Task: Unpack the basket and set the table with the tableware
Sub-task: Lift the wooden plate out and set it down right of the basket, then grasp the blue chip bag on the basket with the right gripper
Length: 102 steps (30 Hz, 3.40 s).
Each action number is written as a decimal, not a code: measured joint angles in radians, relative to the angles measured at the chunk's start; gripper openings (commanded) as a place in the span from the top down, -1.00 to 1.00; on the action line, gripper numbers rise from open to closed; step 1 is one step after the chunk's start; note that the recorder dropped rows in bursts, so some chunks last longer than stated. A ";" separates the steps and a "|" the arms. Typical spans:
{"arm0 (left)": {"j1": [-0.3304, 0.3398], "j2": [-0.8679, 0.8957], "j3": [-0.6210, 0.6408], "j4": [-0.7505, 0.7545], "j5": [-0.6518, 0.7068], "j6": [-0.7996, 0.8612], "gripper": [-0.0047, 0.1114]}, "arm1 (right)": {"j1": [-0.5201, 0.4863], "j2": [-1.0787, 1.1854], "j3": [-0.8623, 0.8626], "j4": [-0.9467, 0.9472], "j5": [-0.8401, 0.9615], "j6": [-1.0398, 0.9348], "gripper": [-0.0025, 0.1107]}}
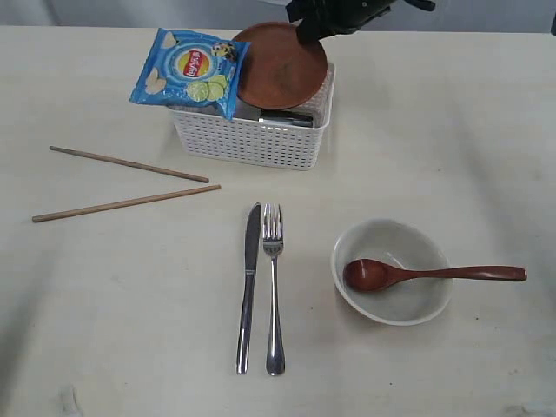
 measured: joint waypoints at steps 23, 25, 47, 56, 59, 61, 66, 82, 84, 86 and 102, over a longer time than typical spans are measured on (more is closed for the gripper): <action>0.000 0.000 0.000 0.000 0.000 0.000 0.92 | 0.000 -0.131 0.002 -0.255 0.109 0.014 0.96; 0.000 0.000 0.000 0.000 0.000 0.000 0.92 | 0.000 -0.145 0.002 -0.293 0.130 0.041 0.96; 0.000 0.000 0.000 0.000 0.000 0.000 0.92 | -0.279 -0.273 0.002 -0.374 0.370 0.233 0.96; 0.000 0.000 0.000 0.000 0.000 0.000 0.92 | -0.341 -0.281 0.268 -0.289 0.231 0.241 0.96; 0.000 0.000 0.000 0.000 0.000 0.000 0.92 | -0.341 -0.277 0.389 -0.219 0.107 0.234 0.96; 0.000 0.000 0.000 0.000 0.000 0.000 0.92 | -0.341 -0.276 0.454 -0.189 0.031 0.232 0.96; 0.000 0.000 0.000 0.000 0.000 0.000 0.92 | -0.345 -0.267 0.519 -0.175 -0.055 0.228 0.96; 0.000 0.000 0.000 0.000 0.000 0.000 0.92 | -0.338 -0.281 0.411 -0.235 0.122 0.316 0.02; 0.000 0.000 0.000 0.000 0.000 0.000 0.92 | -0.310 -0.311 0.359 -0.108 0.178 0.265 -0.10; 0.000 0.000 0.000 0.000 0.000 0.000 0.92 | -0.268 -0.326 0.336 0.062 0.244 0.203 -0.22; 0.000 0.000 0.000 0.000 0.000 0.000 0.92 | 0.141 -0.147 0.248 0.263 0.015 0.239 -0.21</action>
